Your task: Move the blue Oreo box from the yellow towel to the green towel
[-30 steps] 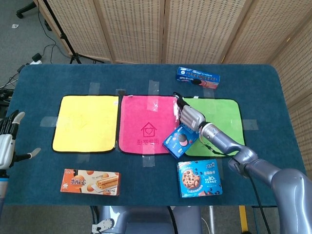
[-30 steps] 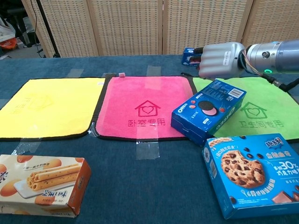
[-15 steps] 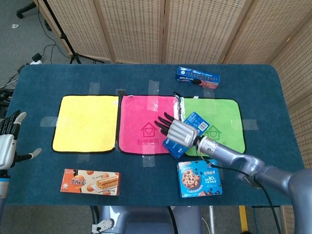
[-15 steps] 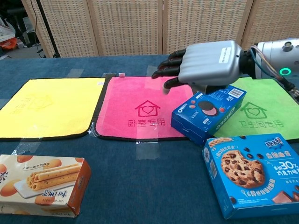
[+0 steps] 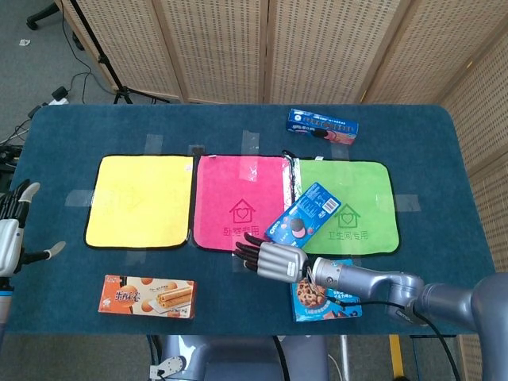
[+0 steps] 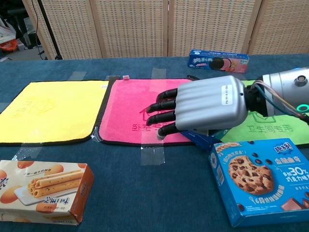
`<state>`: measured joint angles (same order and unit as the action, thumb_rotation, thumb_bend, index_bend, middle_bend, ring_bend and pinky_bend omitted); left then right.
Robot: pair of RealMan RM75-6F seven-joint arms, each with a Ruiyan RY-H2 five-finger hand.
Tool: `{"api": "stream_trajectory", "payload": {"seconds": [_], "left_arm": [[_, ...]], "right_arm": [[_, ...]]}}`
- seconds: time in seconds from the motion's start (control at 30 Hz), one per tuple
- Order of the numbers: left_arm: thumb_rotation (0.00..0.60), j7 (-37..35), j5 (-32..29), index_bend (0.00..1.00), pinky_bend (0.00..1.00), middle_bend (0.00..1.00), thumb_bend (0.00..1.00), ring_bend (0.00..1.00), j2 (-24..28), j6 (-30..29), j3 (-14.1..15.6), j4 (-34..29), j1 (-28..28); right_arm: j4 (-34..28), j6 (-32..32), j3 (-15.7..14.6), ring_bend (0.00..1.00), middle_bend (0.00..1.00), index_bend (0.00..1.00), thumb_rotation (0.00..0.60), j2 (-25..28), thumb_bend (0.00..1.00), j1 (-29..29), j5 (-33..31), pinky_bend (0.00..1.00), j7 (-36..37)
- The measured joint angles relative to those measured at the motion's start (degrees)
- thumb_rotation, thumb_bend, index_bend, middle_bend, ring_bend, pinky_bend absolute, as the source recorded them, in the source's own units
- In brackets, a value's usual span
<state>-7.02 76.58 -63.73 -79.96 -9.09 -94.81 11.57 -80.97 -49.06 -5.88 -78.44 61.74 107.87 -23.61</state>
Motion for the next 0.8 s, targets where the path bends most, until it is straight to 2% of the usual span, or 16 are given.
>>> {"api": "stream_trajectory", "payload": {"seconds": [0.3,0.5,0.73,0.8], "left_arm": [[0.6,-0.79,0.16,0.0,0.0,0.0,0.0,0.0,0.48,0.18,-0.14,0.1,-0.05],[0.6,-0.7,0.53,0.0,0.0,0.0,0.0,0.0,0.52,0.2,0.03,-0.08,-0.03],[0.6,-0.54,0.65,0.0,0.0,0.0,0.0,0.0,0.54,0.5,0.17,-0.35,0.07],[0.6,-0.69,0.76,0.0,0.0,0.0,0.0,0.0,0.64,0.53,0.23,-0.46,0.06]], "right_arm": [[3.17,4.22,-1.1,0.05,0.28,0.4,0.6,1.25,1.0,-0.96,-0.72,0.12,-5.08],[5.82,6.19,-0.14,0.05,0.29,0.41,0.6,2.51,1.0,-2.31,-3.17,0.12,-10.49],[7.65,6.66,1.51,0.05,0.29,0.41,0.6,3.39,1.0,-3.97,-6.41,0.12,-12.34],[7.26,6.7,1.81,0.09,0.31,0.42,0.6,3.88,1.0,-4.38,-7.52,0.17,-12.24]]}}
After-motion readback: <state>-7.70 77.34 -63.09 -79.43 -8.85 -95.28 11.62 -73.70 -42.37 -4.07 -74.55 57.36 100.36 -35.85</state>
